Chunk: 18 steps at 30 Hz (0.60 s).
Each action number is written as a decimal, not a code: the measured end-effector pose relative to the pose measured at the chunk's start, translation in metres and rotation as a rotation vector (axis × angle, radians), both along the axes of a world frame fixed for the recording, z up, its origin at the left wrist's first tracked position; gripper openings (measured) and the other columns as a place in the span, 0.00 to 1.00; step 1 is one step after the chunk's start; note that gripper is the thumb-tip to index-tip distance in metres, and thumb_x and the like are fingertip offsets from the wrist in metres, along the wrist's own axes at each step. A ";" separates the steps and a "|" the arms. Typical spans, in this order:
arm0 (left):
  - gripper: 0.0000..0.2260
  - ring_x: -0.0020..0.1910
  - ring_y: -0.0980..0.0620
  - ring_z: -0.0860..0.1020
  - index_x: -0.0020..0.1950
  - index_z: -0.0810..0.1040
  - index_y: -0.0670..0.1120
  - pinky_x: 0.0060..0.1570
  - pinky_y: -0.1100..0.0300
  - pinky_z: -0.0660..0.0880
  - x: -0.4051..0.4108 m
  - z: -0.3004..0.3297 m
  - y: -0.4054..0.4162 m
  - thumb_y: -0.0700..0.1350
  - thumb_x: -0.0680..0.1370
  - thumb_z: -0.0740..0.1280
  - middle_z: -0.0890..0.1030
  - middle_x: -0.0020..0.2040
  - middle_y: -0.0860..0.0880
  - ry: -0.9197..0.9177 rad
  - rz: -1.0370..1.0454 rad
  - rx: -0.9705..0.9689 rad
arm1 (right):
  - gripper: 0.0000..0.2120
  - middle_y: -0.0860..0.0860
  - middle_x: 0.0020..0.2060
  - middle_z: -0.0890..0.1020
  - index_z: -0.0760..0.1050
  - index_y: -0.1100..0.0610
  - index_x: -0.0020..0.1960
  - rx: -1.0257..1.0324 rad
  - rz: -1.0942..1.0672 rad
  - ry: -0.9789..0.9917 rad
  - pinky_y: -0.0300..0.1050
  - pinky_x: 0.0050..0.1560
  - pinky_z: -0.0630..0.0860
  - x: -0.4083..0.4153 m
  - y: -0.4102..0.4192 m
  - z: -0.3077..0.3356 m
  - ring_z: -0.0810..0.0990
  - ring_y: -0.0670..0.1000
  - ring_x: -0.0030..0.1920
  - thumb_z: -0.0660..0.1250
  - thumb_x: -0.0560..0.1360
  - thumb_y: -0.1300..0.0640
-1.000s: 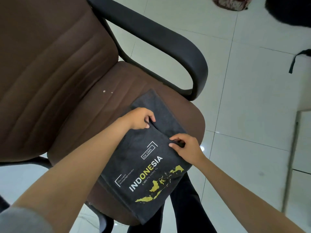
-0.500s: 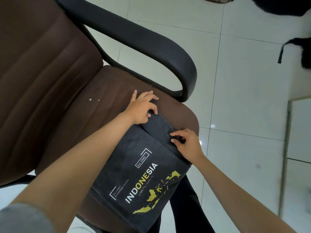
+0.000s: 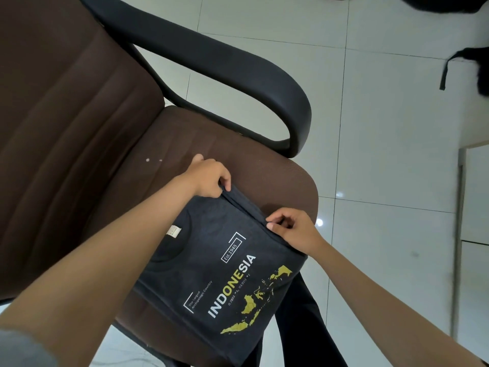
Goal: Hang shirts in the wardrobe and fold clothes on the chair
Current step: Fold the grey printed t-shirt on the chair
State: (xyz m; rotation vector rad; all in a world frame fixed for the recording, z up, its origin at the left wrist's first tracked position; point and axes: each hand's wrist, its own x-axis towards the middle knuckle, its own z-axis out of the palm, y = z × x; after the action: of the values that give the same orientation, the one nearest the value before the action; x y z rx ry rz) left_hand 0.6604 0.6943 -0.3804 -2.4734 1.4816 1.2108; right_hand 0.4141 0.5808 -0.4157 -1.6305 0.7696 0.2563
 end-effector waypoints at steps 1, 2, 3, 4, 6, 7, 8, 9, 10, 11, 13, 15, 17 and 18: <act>0.08 0.50 0.58 0.73 0.43 0.81 0.55 0.56 0.56 0.52 -0.001 -0.001 0.006 0.42 0.71 0.67 0.78 0.43 0.60 0.002 0.013 0.021 | 0.07 0.48 0.39 0.84 0.80 0.48 0.43 0.036 -0.014 0.004 0.44 0.46 0.76 0.000 0.002 0.000 0.77 0.49 0.38 0.73 0.72 0.59; 0.06 0.51 0.58 0.73 0.43 0.81 0.55 0.57 0.55 0.51 -0.003 -0.001 0.011 0.44 0.72 0.68 0.79 0.46 0.60 0.012 0.032 0.038 | 0.06 0.47 0.38 0.84 0.80 0.49 0.44 0.062 -0.024 0.012 0.45 0.47 0.76 0.000 0.004 0.000 0.78 0.50 0.39 0.73 0.72 0.59; 0.04 0.52 0.58 0.74 0.44 0.81 0.55 0.58 0.55 0.51 -0.004 -0.002 0.016 0.46 0.72 0.69 0.79 0.47 0.60 0.021 0.046 0.046 | 0.06 0.47 0.37 0.83 0.79 0.50 0.45 0.076 -0.028 0.021 0.45 0.47 0.76 0.000 0.005 0.001 0.79 0.50 0.39 0.73 0.72 0.59; 0.04 0.53 0.58 0.74 0.45 0.81 0.56 0.59 0.54 0.51 -0.006 -0.002 0.020 0.49 0.71 0.70 0.78 0.48 0.60 0.027 0.051 0.046 | 0.06 0.47 0.37 0.83 0.78 0.50 0.45 0.082 -0.026 0.026 0.45 0.47 0.76 0.000 0.006 0.002 0.78 0.50 0.39 0.74 0.72 0.59; 0.09 0.54 0.57 0.73 0.49 0.80 0.57 0.59 0.53 0.54 -0.009 0.000 0.028 0.54 0.70 0.72 0.73 0.50 0.59 0.008 0.018 0.050 | 0.07 0.47 0.39 0.83 0.78 0.50 0.45 0.058 0.004 0.033 0.47 0.47 0.77 0.000 0.008 0.003 0.77 0.49 0.38 0.74 0.71 0.58; 0.12 0.55 0.56 0.72 0.53 0.79 0.57 0.59 0.52 0.55 -0.011 0.000 0.033 0.55 0.70 0.72 0.72 0.51 0.56 -0.018 -0.016 0.057 | 0.08 0.48 0.40 0.83 0.78 0.49 0.45 0.031 0.029 0.034 0.47 0.48 0.77 0.000 0.010 0.003 0.77 0.49 0.39 0.75 0.71 0.58; 0.15 0.57 0.54 0.71 0.57 0.78 0.57 0.60 0.52 0.57 -0.013 0.001 0.038 0.55 0.71 0.71 0.71 0.53 0.54 -0.054 -0.051 0.069 | 0.08 0.48 0.42 0.82 0.78 0.49 0.45 -0.010 0.052 0.034 0.48 0.48 0.77 -0.001 0.011 0.002 0.78 0.49 0.40 0.75 0.70 0.57; 0.16 0.58 0.52 0.70 0.59 0.77 0.57 0.60 0.51 0.58 -0.015 0.001 0.042 0.54 0.72 0.71 0.70 0.55 0.52 -0.100 -0.079 0.075 | 0.08 0.48 0.43 0.81 0.78 0.49 0.45 -0.074 0.072 0.023 0.46 0.48 0.77 -0.003 0.013 0.001 0.78 0.49 0.42 0.75 0.70 0.57; 0.16 0.59 0.51 0.70 0.60 0.76 0.56 0.60 0.51 0.58 -0.017 0.001 0.046 0.53 0.73 0.70 0.70 0.55 0.52 -0.142 -0.090 0.073 | 0.08 0.47 0.44 0.80 0.78 0.49 0.45 -0.173 0.087 -0.001 0.44 0.49 0.76 -0.005 0.015 0.000 0.77 0.49 0.45 0.76 0.69 0.56; 0.15 0.59 0.51 0.70 0.59 0.77 0.55 0.59 0.52 0.59 -0.019 0.000 0.050 0.53 0.73 0.70 0.71 0.54 0.52 -0.172 -0.082 0.058 | 0.09 0.47 0.44 0.78 0.79 0.50 0.45 -0.302 0.098 -0.043 0.42 0.49 0.75 -0.008 0.017 -0.002 0.76 0.48 0.46 0.76 0.68 0.55; 0.10 0.57 0.51 0.70 0.52 0.79 0.53 0.56 0.53 0.58 -0.021 0.001 0.057 0.51 0.73 0.70 0.72 0.49 0.54 -0.194 -0.040 0.014 | 0.10 0.47 0.44 0.76 0.80 0.50 0.44 -0.567 0.145 -0.139 0.41 0.46 0.72 -0.012 0.020 -0.004 0.73 0.49 0.45 0.78 0.66 0.52; 0.07 0.54 0.53 0.70 0.46 0.78 0.53 0.55 0.53 0.57 -0.023 0.004 0.061 0.51 0.71 0.72 0.74 0.47 0.56 -0.199 -0.018 -0.013 | 0.11 0.47 0.41 0.78 0.80 0.51 0.43 -0.737 0.229 -0.211 0.45 0.41 0.72 -0.014 0.025 -0.004 0.74 0.50 0.42 0.78 0.65 0.50; 0.06 0.51 0.55 0.70 0.43 0.77 0.53 0.56 0.53 0.55 -0.025 0.008 0.066 0.51 0.71 0.73 0.76 0.45 0.58 -0.176 0.005 -0.015 | 0.12 0.46 0.41 0.79 0.80 0.50 0.45 -0.785 0.271 -0.220 0.48 0.39 0.73 -0.017 0.031 -0.004 0.75 0.51 0.41 0.76 0.65 0.48; 0.06 0.50 0.56 0.70 0.43 0.77 0.53 0.56 0.54 0.54 -0.025 0.010 0.069 0.51 0.71 0.73 0.76 0.43 0.58 -0.156 0.025 -0.018 | 0.14 0.46 0.42 0.79 0.80 0.50 0.47 -0.781 0.272 -0.202 0.48 0.40 0.73 -0.018 0.033 -0.005 0.76 0.52 0.42 0.76 0.65 0.46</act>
State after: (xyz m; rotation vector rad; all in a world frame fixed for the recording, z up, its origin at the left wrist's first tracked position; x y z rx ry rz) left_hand 0.6349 0.7629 -0.3706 -2.5388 1.4328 0.9856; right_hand 0.3958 0.6143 -0.4206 -2.4618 0.5087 -0.0359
